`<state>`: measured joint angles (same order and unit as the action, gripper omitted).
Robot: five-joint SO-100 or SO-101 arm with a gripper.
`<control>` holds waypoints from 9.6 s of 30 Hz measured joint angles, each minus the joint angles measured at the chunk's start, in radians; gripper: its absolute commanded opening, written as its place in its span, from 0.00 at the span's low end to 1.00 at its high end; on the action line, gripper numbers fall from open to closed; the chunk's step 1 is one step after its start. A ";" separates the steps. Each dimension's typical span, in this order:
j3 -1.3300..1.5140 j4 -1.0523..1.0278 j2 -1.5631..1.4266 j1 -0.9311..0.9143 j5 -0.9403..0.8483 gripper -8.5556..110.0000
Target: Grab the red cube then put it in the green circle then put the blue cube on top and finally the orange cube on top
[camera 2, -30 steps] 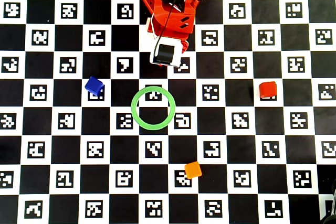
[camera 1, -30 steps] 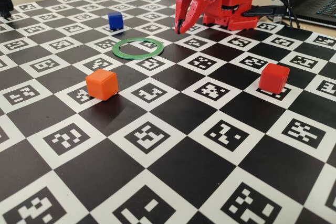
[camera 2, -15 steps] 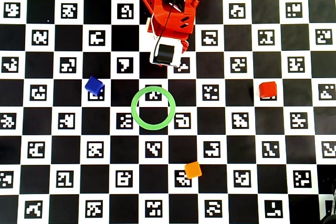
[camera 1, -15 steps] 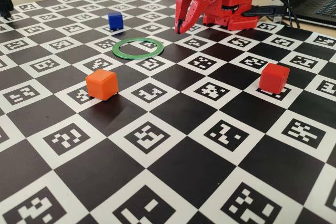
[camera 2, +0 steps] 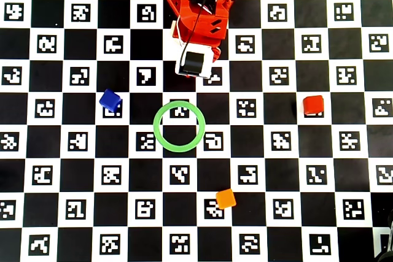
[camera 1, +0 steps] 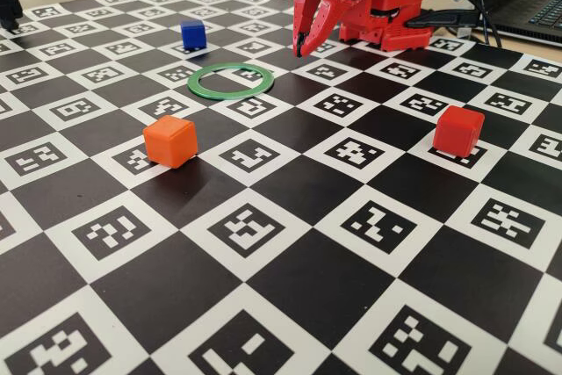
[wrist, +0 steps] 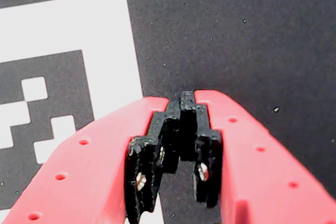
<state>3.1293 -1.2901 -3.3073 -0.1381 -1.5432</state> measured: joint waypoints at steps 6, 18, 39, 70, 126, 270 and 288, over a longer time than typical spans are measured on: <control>0.000 0.000 0.000 0.000 0.000 0.02; 0.000 0.000 0.000 0.000 0.000 0.02; 0.000 0.000 0.000 -0.018 0.012 0.02; -1.106 -0.261 0.948 0.592 1.327 0.20; -1.609 -0.041 1.956 0.939 2.263 0.44; -1.603 -0.195 1.805 0.638 1.804 0.10; -1.606 -0.439 1.509 0.318 1.347 0.09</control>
<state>1.5232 -1.7288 -1.7978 0.1795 -0.1963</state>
